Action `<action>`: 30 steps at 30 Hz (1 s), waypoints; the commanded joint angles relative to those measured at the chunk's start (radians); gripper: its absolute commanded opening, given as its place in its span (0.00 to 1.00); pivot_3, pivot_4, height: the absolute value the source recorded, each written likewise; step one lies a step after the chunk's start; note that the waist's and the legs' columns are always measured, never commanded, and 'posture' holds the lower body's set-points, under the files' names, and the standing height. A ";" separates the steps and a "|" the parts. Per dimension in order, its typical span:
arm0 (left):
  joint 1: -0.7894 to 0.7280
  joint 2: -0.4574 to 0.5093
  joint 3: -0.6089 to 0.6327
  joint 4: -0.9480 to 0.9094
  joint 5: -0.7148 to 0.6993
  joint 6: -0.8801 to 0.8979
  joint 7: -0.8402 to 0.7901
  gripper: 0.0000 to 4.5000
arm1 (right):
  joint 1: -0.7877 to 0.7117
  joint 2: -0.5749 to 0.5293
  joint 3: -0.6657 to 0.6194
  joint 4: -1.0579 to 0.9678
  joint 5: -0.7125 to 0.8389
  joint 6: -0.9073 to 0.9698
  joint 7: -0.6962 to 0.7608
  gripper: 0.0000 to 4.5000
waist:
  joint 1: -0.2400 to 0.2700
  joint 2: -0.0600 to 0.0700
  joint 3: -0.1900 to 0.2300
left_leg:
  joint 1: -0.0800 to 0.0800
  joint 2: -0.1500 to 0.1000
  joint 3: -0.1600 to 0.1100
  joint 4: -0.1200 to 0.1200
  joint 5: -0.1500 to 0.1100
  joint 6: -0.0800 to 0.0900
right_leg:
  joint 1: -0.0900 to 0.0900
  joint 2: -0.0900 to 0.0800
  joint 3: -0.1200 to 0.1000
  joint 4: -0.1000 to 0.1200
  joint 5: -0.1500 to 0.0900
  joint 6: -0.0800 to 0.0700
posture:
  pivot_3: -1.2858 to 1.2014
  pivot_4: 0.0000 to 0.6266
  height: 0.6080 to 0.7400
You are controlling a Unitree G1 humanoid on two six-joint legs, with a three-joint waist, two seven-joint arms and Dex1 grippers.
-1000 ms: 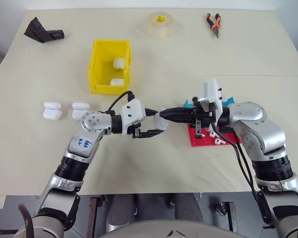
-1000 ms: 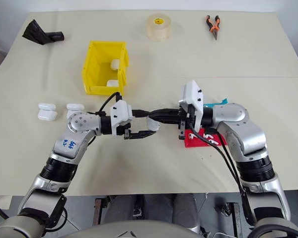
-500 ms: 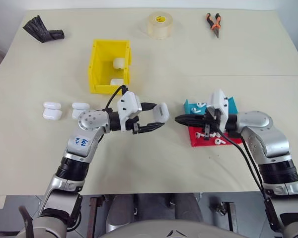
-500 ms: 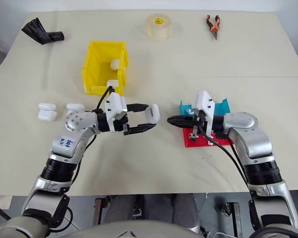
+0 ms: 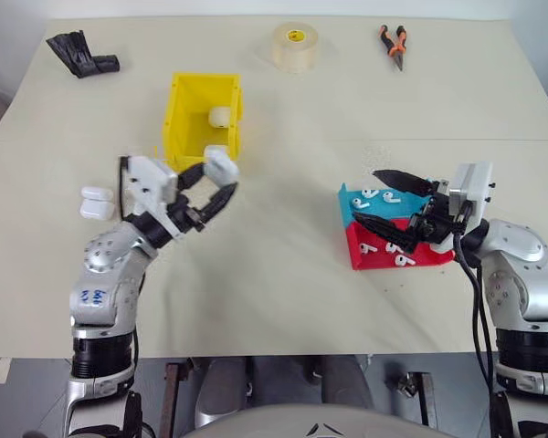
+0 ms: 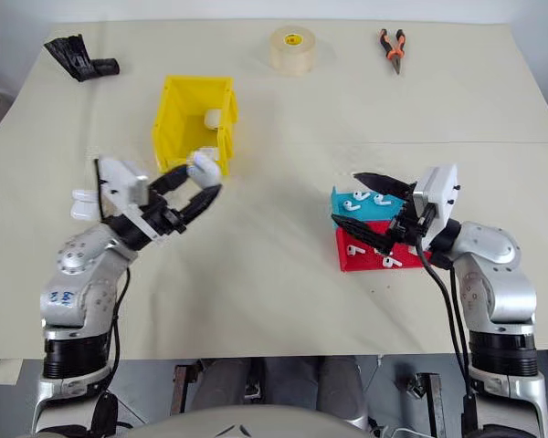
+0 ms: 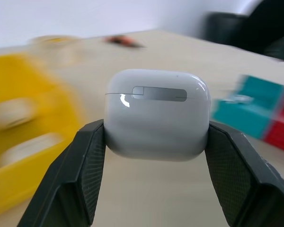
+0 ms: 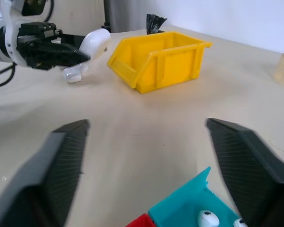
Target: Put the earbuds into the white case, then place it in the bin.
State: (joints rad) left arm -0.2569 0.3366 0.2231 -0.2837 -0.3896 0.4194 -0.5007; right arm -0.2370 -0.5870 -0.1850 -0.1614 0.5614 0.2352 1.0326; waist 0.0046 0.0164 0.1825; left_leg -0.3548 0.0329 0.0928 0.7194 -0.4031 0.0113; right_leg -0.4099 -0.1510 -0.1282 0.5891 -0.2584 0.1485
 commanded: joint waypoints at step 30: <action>-0.147 0.297 0.035 0.250 -0.077 -0.108 -0.383 0.99 | 0.021 -0.084 -0.037 -0.034 -0.004 -0.022 0.012 1.00 | -0.015 -0.002 0.000 | 0.002 0.000 0.003 -0.003 0.000 0.000 | -0.001 0.000 -0.001 0.000 0.000 0.000 | 0.52 0.24 1.00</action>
State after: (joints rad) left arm -0.4315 0.6119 0.2236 0.0357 -0.4309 0.3518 -0.8222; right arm -0.2114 -0.6569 -0.2038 -0.1824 0.5391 0.2186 1.0232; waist -0.0106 0.0148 0.1825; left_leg -0.3531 0.0329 0.0957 0.7164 -0.4028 0.0109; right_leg -0.4112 -0.1506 -0.1293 0.5892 -0.2587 0.1482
